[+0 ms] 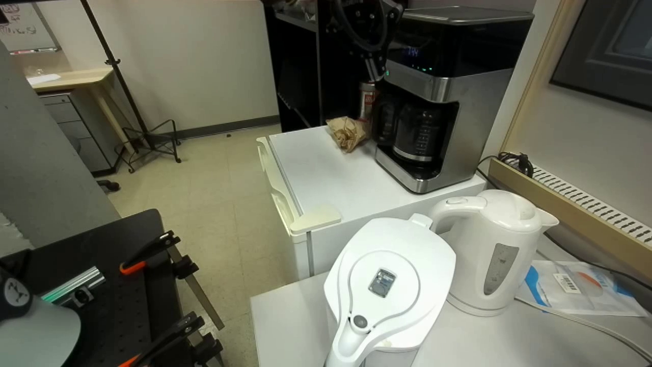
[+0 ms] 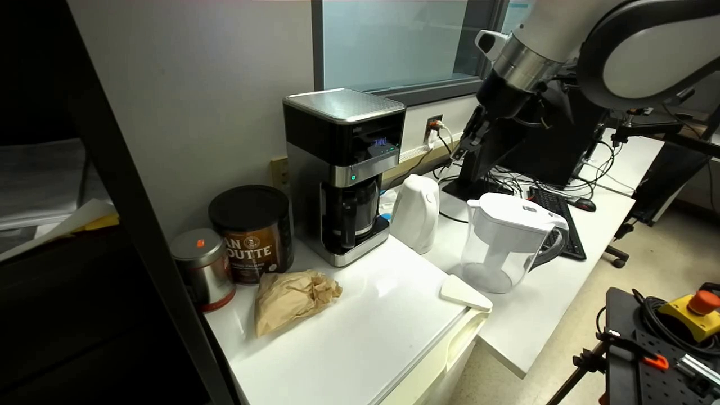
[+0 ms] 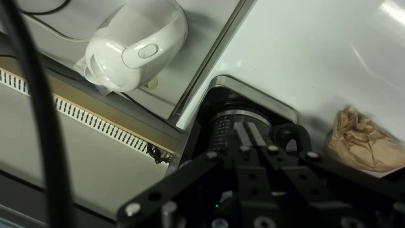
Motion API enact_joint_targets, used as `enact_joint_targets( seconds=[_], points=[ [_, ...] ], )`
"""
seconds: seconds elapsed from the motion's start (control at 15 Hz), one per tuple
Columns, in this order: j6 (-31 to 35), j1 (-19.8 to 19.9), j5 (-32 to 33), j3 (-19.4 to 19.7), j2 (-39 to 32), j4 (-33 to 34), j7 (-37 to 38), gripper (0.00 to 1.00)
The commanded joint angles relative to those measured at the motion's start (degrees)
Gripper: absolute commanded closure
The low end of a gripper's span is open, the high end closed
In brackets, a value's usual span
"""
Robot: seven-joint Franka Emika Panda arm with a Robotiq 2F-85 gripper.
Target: Press the upper far right button on the coffee making machine
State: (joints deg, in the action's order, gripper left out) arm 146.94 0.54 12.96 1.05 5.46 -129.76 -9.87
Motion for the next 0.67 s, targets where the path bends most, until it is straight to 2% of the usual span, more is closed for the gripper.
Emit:
enact_joint_targets(
  seconds=[0.0, 0.6],
  points=[
    [3.9, 0.4, 3.6, -0.6, -5.8, 5.2, 4.2, 1.00],
    [5.9, -0.6, 3.7, 0.3, -15.5, 14.7, 6.7, 1.00]
  ],
)
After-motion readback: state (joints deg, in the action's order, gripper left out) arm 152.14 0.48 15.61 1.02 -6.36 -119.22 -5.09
